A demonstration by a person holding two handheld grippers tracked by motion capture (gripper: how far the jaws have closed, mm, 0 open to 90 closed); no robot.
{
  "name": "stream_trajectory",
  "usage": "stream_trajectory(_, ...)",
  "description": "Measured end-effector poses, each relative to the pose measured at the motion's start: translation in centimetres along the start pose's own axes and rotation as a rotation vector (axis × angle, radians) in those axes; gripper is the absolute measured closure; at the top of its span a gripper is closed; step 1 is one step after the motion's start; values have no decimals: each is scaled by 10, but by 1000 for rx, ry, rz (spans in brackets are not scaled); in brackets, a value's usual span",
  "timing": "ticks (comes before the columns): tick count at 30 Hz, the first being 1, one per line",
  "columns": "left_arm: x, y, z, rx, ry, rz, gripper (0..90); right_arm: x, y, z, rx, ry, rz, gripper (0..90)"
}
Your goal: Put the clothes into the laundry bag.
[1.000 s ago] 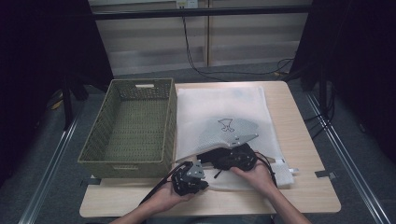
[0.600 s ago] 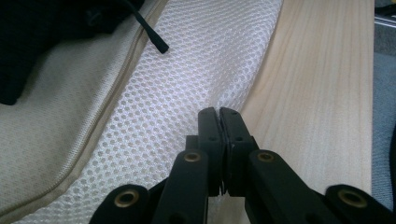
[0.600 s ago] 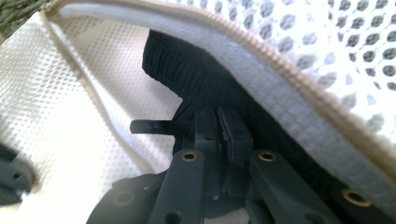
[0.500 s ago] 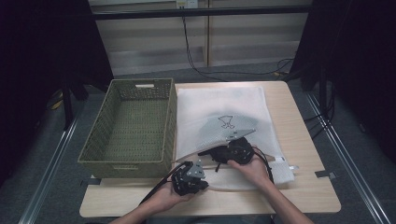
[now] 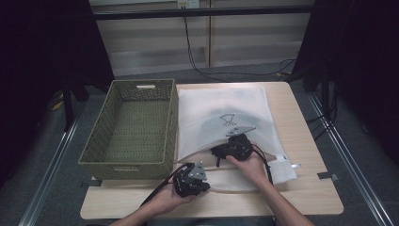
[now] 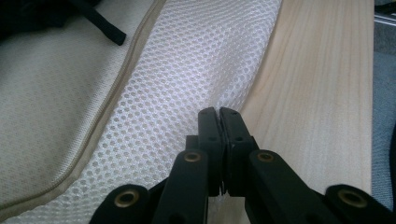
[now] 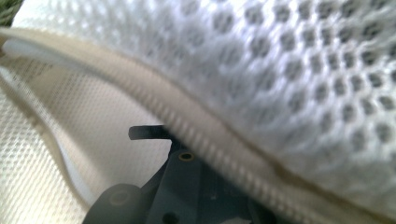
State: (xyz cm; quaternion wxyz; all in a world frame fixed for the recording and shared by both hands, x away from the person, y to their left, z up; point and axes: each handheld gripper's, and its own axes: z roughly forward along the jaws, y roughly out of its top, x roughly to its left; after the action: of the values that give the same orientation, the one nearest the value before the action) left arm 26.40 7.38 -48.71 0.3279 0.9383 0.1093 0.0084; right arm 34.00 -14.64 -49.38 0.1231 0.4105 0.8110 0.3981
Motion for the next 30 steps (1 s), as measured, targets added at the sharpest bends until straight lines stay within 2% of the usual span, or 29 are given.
stream_trajectory(11,-1,0,0,0,6,0,886,-4,8,8,-15,-36,33,841)
stream_trajectory(17,0,0,0,5,1,1,886,-7,9,12,-25,-37,38,817)
stream_trajectory(22,0,0,0,3,-1,-1,884,-1,8,5,-16,-7,7,755)
stream_trajectory(27,0,0,0,2,0,-5,882,3,1,-11,0,63,-12,638)
stream_trajectory(30,0,0,0,-3,-2,-7,882,5,-1,-22,-2,93,-32,616)
